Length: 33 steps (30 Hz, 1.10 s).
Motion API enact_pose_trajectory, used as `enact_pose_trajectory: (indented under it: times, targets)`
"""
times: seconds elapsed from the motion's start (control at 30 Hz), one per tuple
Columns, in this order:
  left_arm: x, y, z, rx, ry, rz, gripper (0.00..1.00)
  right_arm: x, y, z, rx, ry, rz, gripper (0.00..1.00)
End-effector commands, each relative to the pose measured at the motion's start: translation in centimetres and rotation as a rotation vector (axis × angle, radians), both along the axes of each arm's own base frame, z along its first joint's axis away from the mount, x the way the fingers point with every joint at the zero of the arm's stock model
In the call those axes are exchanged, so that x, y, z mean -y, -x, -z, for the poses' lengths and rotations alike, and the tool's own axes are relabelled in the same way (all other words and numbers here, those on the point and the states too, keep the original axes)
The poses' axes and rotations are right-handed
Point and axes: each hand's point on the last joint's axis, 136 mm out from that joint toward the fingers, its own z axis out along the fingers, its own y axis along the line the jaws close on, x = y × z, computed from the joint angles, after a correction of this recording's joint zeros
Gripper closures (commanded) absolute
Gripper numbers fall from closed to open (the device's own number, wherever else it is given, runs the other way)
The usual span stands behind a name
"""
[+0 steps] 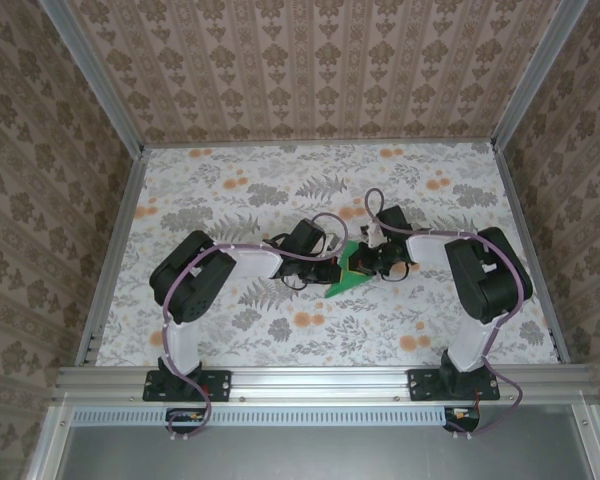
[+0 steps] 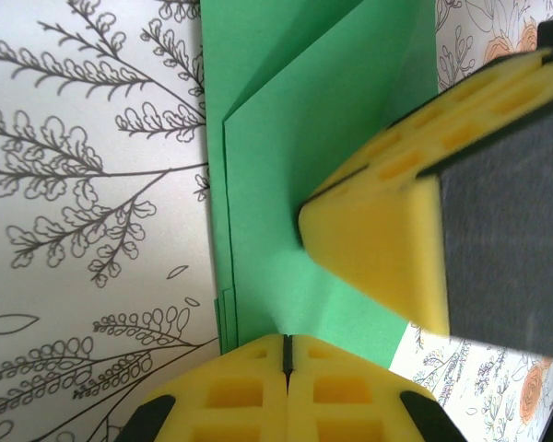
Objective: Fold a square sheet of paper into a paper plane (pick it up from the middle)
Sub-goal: Fourth fold the wing at the center of the table.
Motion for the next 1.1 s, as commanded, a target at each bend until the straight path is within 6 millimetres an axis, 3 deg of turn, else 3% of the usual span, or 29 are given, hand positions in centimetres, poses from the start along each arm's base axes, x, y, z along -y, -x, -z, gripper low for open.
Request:
enact_pose_trajectory:
  times: [0.0,0.23,0.87,0.97,1.07]
  targets:
    - [-5.4,4.0,6.5,-0.169,-0.267,-0.019,1.0,5.1,-2.7,1.8,0.02,0.145,0.183,1.0]
    - [-5.5,4.2,6.6,-0.176,-0.264,-0.017,1.0,8.0,-4.8,2.0,0.023,0.159,0.316,1.0]
    - [-5.3,4.3,6.4,-0.176,-0.254,-0.017,1.0,10.7,-8.1,0.4,-0.02,0.139,0.5,0.99]
    - [-5.3,4.3,6.4,-0.175,-0.252,-0.016,1.0,10.5,-8.5,-0.5,0.006,0.117,0.49,0.99]
    - [-5.1,4.1,6.4,-0.175,-0.248,-0.016,1.0,9.3,-8.6,-2.9,0.073,0.039,0.449,0.97]
